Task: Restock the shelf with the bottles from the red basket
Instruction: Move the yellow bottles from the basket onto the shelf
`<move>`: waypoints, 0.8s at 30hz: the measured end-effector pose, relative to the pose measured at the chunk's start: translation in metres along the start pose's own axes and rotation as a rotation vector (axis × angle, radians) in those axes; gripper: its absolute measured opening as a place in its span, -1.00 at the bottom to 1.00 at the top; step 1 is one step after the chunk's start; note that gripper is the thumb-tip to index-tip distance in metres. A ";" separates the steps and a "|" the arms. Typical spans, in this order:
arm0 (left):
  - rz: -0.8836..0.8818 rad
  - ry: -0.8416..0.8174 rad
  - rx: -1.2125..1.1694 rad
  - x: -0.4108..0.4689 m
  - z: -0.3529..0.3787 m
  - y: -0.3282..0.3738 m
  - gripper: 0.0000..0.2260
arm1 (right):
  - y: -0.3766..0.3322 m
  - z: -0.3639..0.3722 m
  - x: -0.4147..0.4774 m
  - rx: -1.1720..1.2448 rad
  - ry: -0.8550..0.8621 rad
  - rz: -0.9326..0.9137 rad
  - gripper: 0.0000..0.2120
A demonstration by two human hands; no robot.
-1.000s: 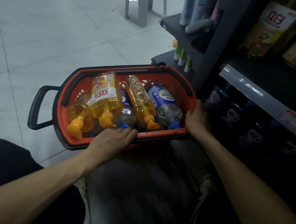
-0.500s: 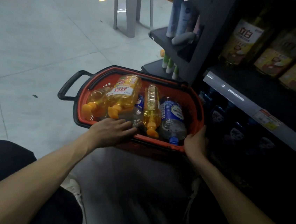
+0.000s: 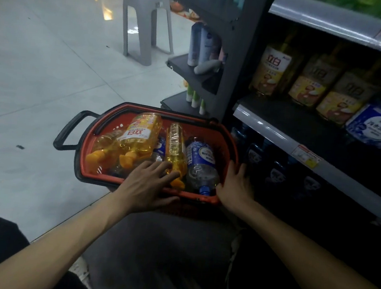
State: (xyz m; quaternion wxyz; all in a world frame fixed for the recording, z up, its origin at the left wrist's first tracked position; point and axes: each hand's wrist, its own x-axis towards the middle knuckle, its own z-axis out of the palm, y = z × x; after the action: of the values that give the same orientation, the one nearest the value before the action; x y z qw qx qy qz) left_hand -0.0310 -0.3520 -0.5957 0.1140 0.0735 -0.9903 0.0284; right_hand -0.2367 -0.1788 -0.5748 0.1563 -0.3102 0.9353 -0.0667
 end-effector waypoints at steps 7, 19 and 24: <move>-0.115 -0.081 -0.012 0.027 -0.017 0.016 -0.36 | 0.000 -0.008 -0.005 -0.039 0.007 -0.089 -0.17; -0.115 -0.191 0.059 0.087 -0.057 -0.004 -0.30 | -0.026 -0.091 -0.001 -0.227 -0.001 -0.515 -0.31; -0.074 -0.363 0.129 0.100 -0.033 -0.018 -0.16 | -0.022 -0.081 0.020 -0.224 -0.143 -0.519 -0.41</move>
State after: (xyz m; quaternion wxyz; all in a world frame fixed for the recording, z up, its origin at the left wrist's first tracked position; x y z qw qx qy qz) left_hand -0.1176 -0.3812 -0.5400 -0.0704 0.1208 -0.9874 0.0739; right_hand -0.2665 -0.2066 -0.4984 0.1644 -0.5585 0.8128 0.0213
